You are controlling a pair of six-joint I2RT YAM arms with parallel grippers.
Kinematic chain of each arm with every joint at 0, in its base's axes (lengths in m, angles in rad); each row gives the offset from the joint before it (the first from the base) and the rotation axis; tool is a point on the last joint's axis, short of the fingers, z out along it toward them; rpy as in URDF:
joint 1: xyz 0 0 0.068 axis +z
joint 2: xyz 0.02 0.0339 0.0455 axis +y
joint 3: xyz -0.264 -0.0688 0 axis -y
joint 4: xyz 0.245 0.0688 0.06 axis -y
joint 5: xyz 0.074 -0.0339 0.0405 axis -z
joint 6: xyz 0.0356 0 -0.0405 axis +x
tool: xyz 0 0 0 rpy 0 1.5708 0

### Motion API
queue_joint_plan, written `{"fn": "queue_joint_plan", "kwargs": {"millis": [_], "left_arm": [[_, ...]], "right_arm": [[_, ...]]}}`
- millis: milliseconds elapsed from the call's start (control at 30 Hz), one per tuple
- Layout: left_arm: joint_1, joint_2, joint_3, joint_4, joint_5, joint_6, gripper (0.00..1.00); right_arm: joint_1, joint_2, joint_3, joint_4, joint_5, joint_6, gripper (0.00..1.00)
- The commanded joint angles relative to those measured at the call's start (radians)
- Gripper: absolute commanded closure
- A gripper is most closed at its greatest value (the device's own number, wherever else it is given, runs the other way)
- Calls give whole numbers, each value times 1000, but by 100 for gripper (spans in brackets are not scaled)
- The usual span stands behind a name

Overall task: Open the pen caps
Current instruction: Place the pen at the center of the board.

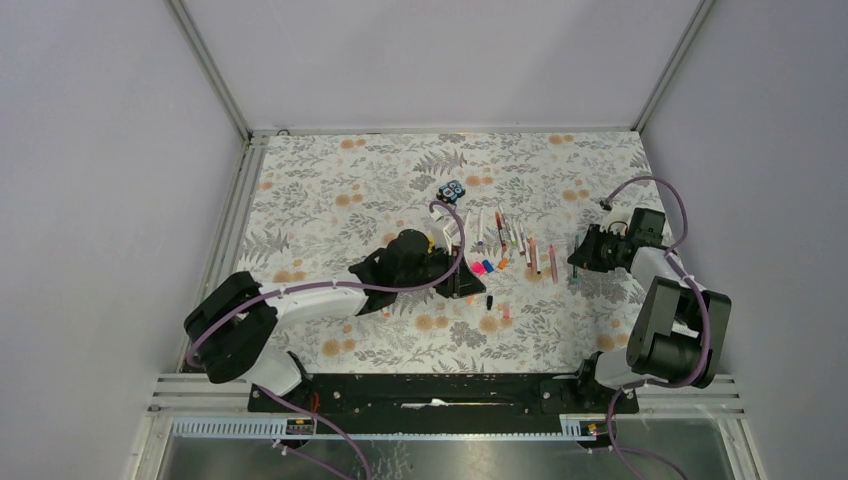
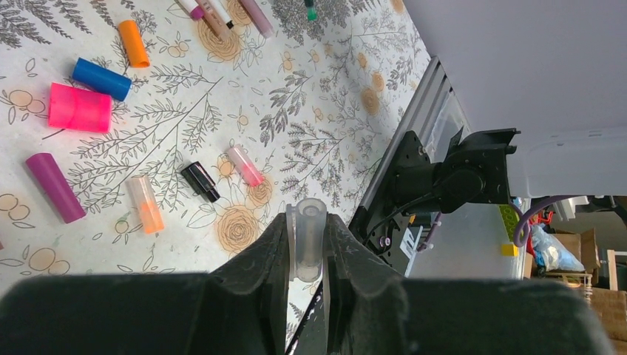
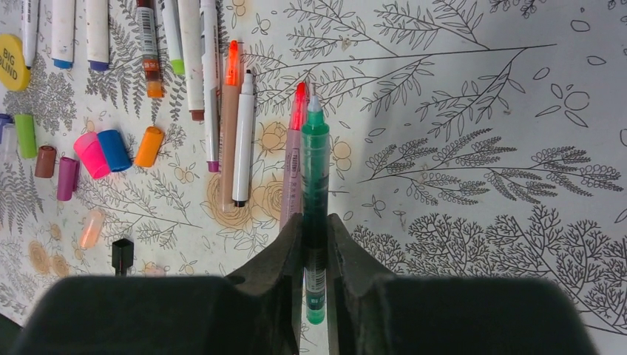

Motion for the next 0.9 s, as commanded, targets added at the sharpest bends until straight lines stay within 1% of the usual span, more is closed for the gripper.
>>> {"fn": "queue_joint_plan", "kwargs": {"millis": [0,67,333,567,867], "left_arm": [[-21,16,48,39,-23,27,100],[-27,22,52,38,-26,29,100],[-46,46,64,36,-28,37,100],[-58,52,66,31,-36,43,100],[-75,64,80,24,-38,49,100]], "right_arm": [[-2,29,49,-28,18,-30,83],[-3,42,57,-34,19,-32,80],[-3,101,95,-66,19,-41,77],[-2,124,109,-80,10,-47,68],[-3,121,107,-83,4,-50,65]]}}
